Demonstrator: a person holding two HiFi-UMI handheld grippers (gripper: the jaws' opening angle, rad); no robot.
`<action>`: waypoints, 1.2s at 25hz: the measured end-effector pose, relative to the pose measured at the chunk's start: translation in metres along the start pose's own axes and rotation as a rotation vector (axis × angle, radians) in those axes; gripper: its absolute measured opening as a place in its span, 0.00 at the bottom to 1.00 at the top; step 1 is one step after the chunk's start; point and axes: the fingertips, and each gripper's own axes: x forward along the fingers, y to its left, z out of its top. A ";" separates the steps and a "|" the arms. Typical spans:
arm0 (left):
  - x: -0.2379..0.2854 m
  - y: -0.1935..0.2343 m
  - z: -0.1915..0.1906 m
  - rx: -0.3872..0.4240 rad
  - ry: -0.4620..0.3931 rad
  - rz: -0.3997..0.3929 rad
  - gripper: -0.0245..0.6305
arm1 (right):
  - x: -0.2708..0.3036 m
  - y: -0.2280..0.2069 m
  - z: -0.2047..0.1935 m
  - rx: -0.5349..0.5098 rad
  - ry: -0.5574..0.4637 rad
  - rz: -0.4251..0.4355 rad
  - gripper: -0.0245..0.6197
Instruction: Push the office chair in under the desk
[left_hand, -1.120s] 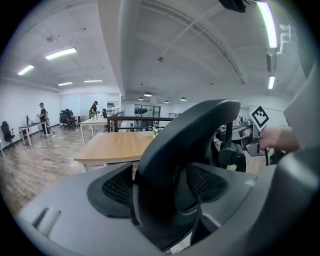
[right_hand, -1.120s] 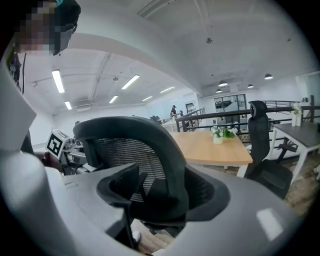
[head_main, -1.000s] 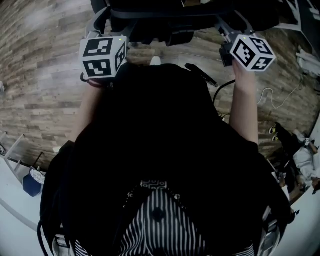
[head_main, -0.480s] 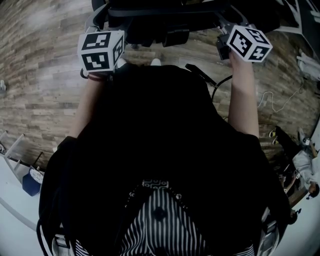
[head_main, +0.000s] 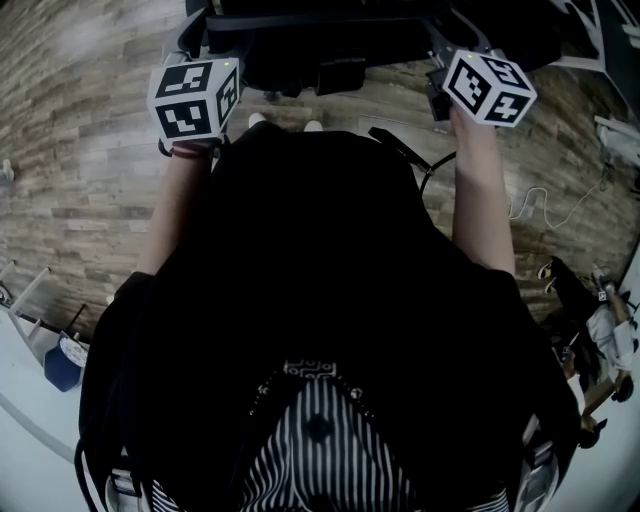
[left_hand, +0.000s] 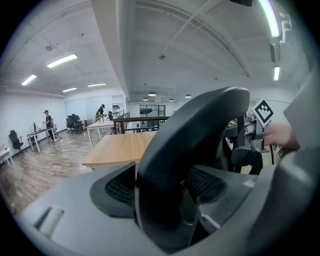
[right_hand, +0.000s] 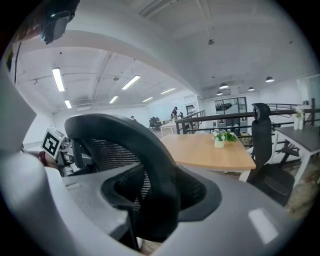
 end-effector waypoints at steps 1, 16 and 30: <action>0.000 0.001 0.001 0.003 0.000 0.004 0.52 | -0.001 0.001 0.000 -0.006 0.004 0.001 0.36; 0.014 0.027 0.019 0.005 -0.039 -0.007 0.52 | 0.019 0.005 0.019 -0.020 0.055 -0.005 0.35; 0.082 0.077 0.044 -0.023 -0.029 -0.116 0.51 | 0.088 -0.019 0.049 -0.004 0.099 -0.099 0.33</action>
